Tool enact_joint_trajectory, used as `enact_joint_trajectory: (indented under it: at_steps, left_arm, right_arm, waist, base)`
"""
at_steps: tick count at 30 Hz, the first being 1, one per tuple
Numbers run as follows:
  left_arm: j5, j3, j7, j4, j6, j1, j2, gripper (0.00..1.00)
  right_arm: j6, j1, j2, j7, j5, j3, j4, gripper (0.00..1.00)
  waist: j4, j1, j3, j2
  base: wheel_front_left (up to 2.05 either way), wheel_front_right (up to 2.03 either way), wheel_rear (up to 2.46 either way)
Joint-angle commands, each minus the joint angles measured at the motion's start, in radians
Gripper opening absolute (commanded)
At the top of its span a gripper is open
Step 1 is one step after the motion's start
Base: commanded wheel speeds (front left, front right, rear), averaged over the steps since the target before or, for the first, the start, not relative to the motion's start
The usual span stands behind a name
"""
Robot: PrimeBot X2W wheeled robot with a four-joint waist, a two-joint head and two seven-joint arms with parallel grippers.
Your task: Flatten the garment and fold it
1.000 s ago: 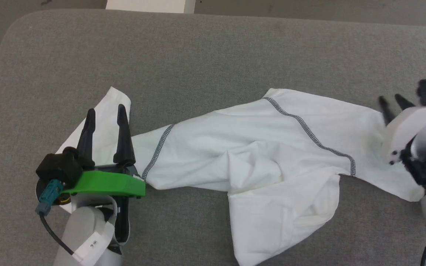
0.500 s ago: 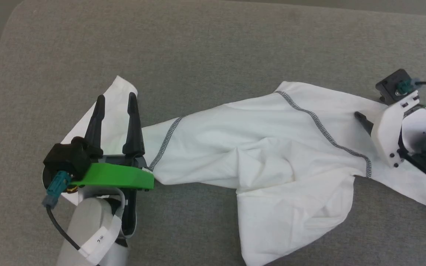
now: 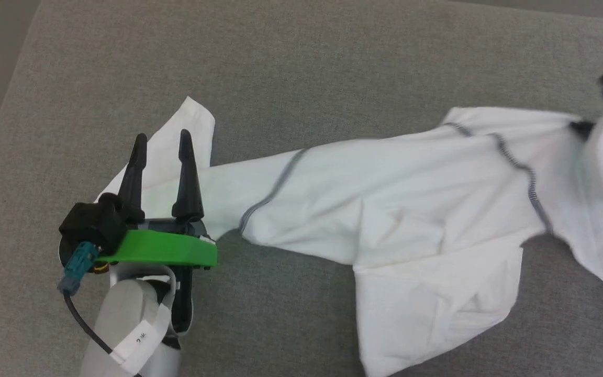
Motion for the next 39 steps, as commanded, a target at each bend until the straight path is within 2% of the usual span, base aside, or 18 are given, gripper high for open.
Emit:
enact_joint_trajectory:
  at_steps: [1,5,8,9,10,11,14,18,26,33,39]
  left_arm:
    - [-0.011,0.002,-0.005,-0.001,0.005,-0.012,-0.002,1.0]
    - [-0.005,0.006,-0.005,0.001,0.002,-0.012,-0.002,1.0]
    - [0.0,0.006,-0.005,0.003,0.0,-0.012,-0.002,1.0]
    - [0.002,0.006,-0.005,0.004,-0.001,-0.012,-0.002,1.0]
    - [0.004,0.007,-0.005,0.006,-0.001,-0.011,-0.002,1.0]
    - [0.006,0.007,-0.005,0.008,-0.003,-0.009,-0.002,1.0]
    - [0.011,0.007,-0.005,0.017,-0.008,-0.003,-0.002,1.0]
    - [0.015,-0.003,-0.005,0.03,-0.018,0.012,-0.002,1.0]
    - [0.024,-0.115,0.009,0.105,-0.057,0.035,-0.002,1.0]
    - [0.04,-0.314,0.191,0.209,-0.099,-0.027,-0.001,1.0]
    - [0.006,-0.408,0.372,0.311,-0.11,-0.119,0.001,1.0]
  right_arm:
    - [-0.003,-0.003,-0.008,-0.058,-0.046,-0.064,0.06,0.0]
    - [-0.003,-0.034,0.029,-0.169,-0.173,-0.25,0.208,0.0]
    - [-0.003,-0.045,0.068,-0.218,-0.249,-0.343,0.274,0.0]
    - [-0.003,-0.044,0.087,-0.231,-0.265,-0.373,0.291,0.21]
    - [-0.003,-0.039,0.105,-0.238,-0.276,-0.39,0.299,0.72]
    - [-0.003,-0.031,0.125,-0.245,-0.287,-0.41,0.302,1.0]
    - [-0.003,0.007,0.172,-0.28,-0.292,-0.463,0.28,1.0]
    - [-0.003,0.118,0.231,-0.381,-0.286,-0.538,0.164,1.0]
    - [-0.003,0.481,0.399,-0.552,-0.35,-0.61,-0.232,1.0]
    - [-0.003,0.689,0.571,-0.57,-0.401,-0.634,-0.438,1.0]
    - [-0.003,0.742,0.613,-0.546,-0.409,-0.613,-0.497,1.0]
  waist:
    - [-0.004,0.0,-0.003,-0.0001]
    - [-0.011,0.0,-0.006,-0.0001]
    - [-0.016,0.0,-0.009,-0.0001]
    - [-0.02,0.0,-0.011,-0.0001]
    - [-0.024,0.0,-0.015,-0.0001]
    - [-0.028,0.0,-0.02,-0.0001]
    - [-0.037,0.0,-0.044,-0.0001]
    - [-0.055,0.0,-0.094,-0.0001]
    - [-0.109,0.0,-0.184,-0.0001]
    - [-0.16,0.0,-0.206,-0.0001]
    - [-0.2,0.0,-0.188,-0.0001]
  base:
    - [0.0,0.0,0.0]
    - [0.0,0.0,0.0]
    - [0.0,0.0,0.0]
    - [0.0,0.0,0.0]
    - [0.0,0.0,0.0]
    - [0.0,0.0,0.0]
    - [0.0,0.0,0.0]
    - [0.0,0.0,0.0]
    - [0.0,0.0,0.0]
    - [0.0,0.0,0.0]
    - [0.0,0.0,0.0]
